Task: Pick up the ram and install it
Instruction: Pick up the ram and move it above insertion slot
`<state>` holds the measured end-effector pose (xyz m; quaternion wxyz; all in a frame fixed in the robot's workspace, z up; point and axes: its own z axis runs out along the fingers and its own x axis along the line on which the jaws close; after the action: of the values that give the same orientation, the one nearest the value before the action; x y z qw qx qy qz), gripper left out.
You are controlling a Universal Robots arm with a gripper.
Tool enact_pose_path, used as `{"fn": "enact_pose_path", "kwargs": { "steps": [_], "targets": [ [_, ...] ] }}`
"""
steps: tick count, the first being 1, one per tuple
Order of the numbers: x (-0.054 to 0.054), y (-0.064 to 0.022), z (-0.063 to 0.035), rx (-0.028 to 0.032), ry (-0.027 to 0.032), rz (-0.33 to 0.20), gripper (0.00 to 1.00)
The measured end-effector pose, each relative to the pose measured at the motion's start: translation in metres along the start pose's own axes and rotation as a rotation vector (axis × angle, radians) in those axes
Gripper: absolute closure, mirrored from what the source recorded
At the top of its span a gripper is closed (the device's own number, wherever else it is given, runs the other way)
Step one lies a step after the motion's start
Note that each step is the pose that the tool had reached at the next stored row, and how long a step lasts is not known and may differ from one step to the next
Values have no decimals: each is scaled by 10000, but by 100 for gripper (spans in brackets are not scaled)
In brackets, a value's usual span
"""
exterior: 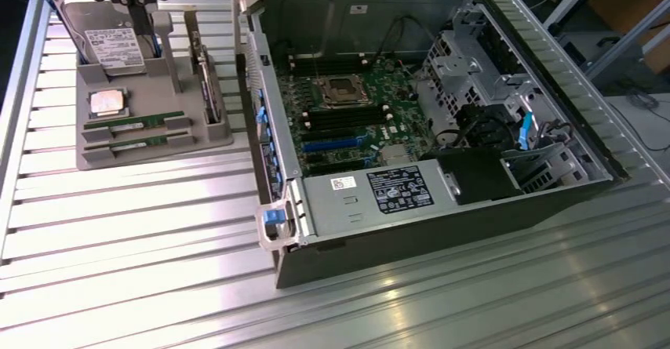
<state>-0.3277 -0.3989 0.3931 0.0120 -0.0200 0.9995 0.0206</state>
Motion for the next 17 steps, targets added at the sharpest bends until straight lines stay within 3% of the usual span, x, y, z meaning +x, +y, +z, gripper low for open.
{"fn": "enact_pose_path", "kwargs": {
  "steps": [17],
  "targets": [
    [0,0,0,-47,78,-1917,90]
  ]
}}
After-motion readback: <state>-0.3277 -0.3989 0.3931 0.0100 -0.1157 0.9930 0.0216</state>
